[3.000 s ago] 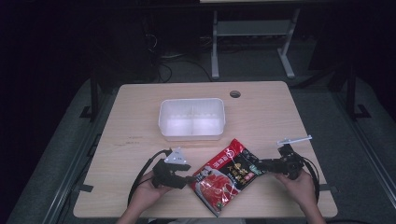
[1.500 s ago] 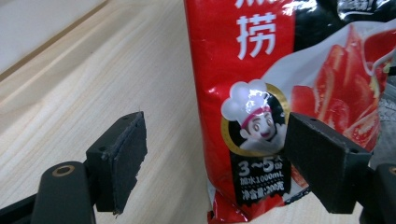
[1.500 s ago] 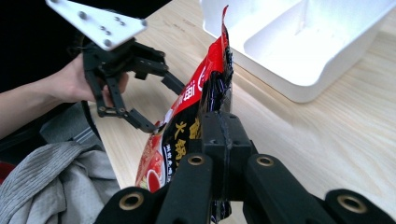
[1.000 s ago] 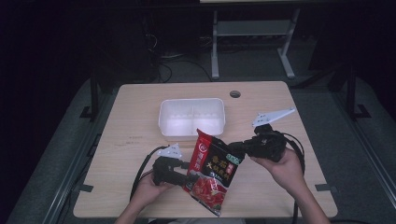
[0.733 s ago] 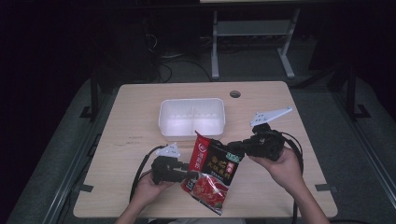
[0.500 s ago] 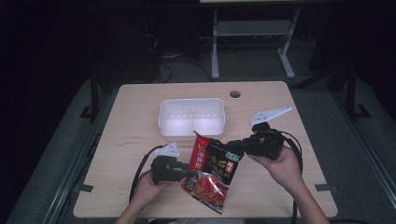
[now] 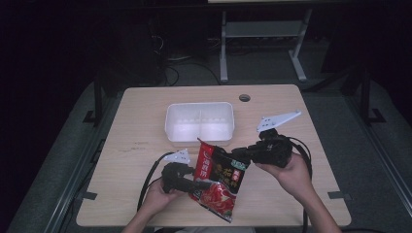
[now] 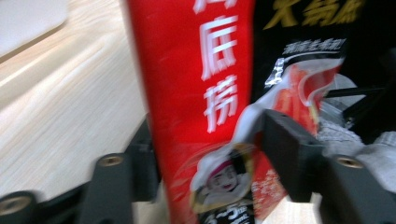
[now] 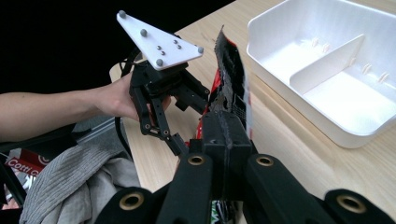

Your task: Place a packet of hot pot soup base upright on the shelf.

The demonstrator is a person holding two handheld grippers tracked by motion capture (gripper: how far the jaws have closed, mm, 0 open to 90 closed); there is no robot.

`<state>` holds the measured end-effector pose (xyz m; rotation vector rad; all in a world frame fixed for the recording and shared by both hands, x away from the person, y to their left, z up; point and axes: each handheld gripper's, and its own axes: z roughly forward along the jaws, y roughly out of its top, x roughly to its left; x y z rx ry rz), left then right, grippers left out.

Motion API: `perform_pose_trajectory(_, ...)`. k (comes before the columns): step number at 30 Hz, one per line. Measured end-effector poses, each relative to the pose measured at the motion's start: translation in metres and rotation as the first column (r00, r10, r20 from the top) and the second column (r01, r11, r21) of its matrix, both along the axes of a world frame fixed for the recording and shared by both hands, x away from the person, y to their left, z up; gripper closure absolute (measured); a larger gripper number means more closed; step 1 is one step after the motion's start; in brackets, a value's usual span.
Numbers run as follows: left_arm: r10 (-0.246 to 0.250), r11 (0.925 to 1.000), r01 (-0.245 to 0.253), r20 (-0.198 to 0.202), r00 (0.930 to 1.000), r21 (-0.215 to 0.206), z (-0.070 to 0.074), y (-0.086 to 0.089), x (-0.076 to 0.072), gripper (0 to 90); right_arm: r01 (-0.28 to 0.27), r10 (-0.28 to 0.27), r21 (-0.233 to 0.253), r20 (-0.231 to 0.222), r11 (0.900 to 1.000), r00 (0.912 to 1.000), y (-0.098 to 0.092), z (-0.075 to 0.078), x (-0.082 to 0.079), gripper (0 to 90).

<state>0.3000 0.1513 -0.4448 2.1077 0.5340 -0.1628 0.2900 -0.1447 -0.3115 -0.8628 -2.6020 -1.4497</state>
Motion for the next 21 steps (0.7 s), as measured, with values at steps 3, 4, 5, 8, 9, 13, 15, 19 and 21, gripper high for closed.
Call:
perform_pose_trajectory(3,0.006,0.9999,-0.006,-0.016,0.9999,-0.011,0.001,0.007,0.003,56.5,-0.003,0.003,0.006,-0.001,1.000,1.0000,0.001,0.000,0.001,89.7)
perform_pose_trajectory(4,0.006,0.9999,-0.006,-0.016,0.9999,-0.011,0.001,0.007,0.003,60.5,-0.004,0.004,0.005,0.001,1.000,1.0000,0.001,-0.001,0.002,89.7)
perform_pose_trajectory(5,0.011,0.9998,-0.011,-0.016,0.9998,-0.013,0.001,0.009,0.004,60.5,-0.004,0.004,0.005,0.001,1.000,1.0000,0.001,-0.001,0.002,89.7)
perform_pose_trajectory(8,0.025,0.9995,-0.025,-0.015,0.9996,-0.016,0.002,0.011,0.004,68.6,0.004,-0.004,0.012,-0.002,1.000,1.0000,0.000,-0.001,0.005,89.6)
perform_pose_trajectory(9,0.027,0.9994,-0.028,-0.017,0.9995,-0.018,0.002,0.011,0.004,69.8,0.007,-0.007,0.014,-0.003,1.000,1.0000,0.000,-0.001,0.006,89.6)
perform_pose_trajectory(13,0.029,0.9992,-0.029,-0.016,0.9994,-0.025,0.002,0.012,0.003,72.8,0.016,-0.016,0.015,0.000,1.000,0.9999,-0.001,-0.002,0.008,89.5)
perform_pose_trajectory(15,0.027,0.9993,-0.028,-0.018,0.9995,-0.027,0.003,0.012,0.003,74.6,0.030,-0.030,0.008,0.009,1.000,0.9995,-0.003,-0.003,0.009,88.8)
perform_pose_trajectory(19,0.026,0.9993,-0.027,-0.009,0.9996,-0.027,0.003,0.010,0.002,76.2,0.041,-0.041,-0.024,0.028,0.999,0.9988,-0.005,-0.004,0.010,78.1)
perform_pose_trajectory(21,0.026,0.9993,-0.026,-0.008,0.9996,-0.027,0.003,0.010,0.002,76.4,0.047,-0.045,-0.056,0.031,0.997,0.9985,-0.005,-0.006,0.010,69.3)
